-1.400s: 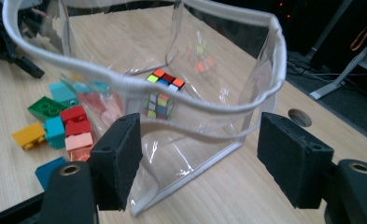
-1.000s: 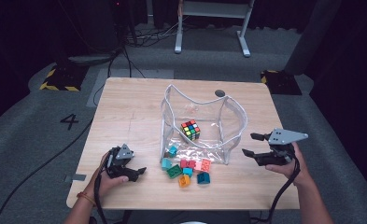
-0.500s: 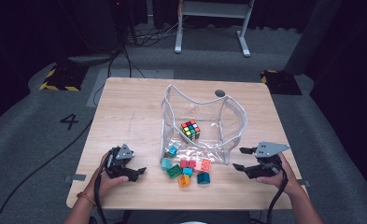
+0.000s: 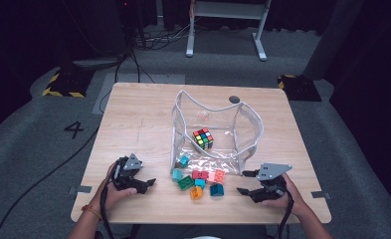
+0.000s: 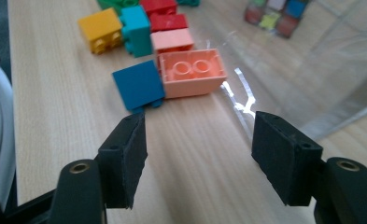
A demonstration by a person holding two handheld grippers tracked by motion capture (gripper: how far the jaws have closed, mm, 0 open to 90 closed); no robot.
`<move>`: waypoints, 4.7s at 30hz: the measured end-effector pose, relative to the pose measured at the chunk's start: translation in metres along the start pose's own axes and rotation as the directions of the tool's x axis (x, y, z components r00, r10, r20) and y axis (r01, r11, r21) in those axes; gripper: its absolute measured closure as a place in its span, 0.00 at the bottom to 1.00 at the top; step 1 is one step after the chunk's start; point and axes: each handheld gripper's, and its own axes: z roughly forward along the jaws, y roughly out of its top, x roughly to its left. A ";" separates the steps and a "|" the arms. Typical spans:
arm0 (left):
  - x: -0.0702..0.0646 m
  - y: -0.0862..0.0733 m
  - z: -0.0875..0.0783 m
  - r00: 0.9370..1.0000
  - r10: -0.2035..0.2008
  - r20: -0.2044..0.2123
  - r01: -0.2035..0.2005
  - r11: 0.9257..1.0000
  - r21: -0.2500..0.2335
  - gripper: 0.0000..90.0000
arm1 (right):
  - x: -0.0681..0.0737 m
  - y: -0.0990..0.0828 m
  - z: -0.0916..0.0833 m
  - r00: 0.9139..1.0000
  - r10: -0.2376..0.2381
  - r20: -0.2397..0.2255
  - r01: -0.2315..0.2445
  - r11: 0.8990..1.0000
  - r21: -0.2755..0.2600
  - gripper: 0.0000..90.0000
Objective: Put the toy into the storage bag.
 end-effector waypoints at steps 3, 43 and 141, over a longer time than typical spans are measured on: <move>0.000 0.000 0.000 1.000 0.000 0.000 0.000 1.000 0.000 0.15 | 0.008 -0.001 0.011 0.999 -0.019 -0.041 0.020 1.000 0.010 0.41; 0.000 0.000 0.000 1.000 0.001 -0.001 -0.001 1.000 0.000 0.15 | 0.024 0.008 0.050 0.988 -0.054 -0.147 0.062 0.997 0.045 0.66; 0.000 0.000 0.000 1.000 0.001 0.005 -0.001 1.000 0.001 0.15 | -0.129 0.112 -0.106 0.957 0.119 0.263 -0.039 0.956 -0.292 0.66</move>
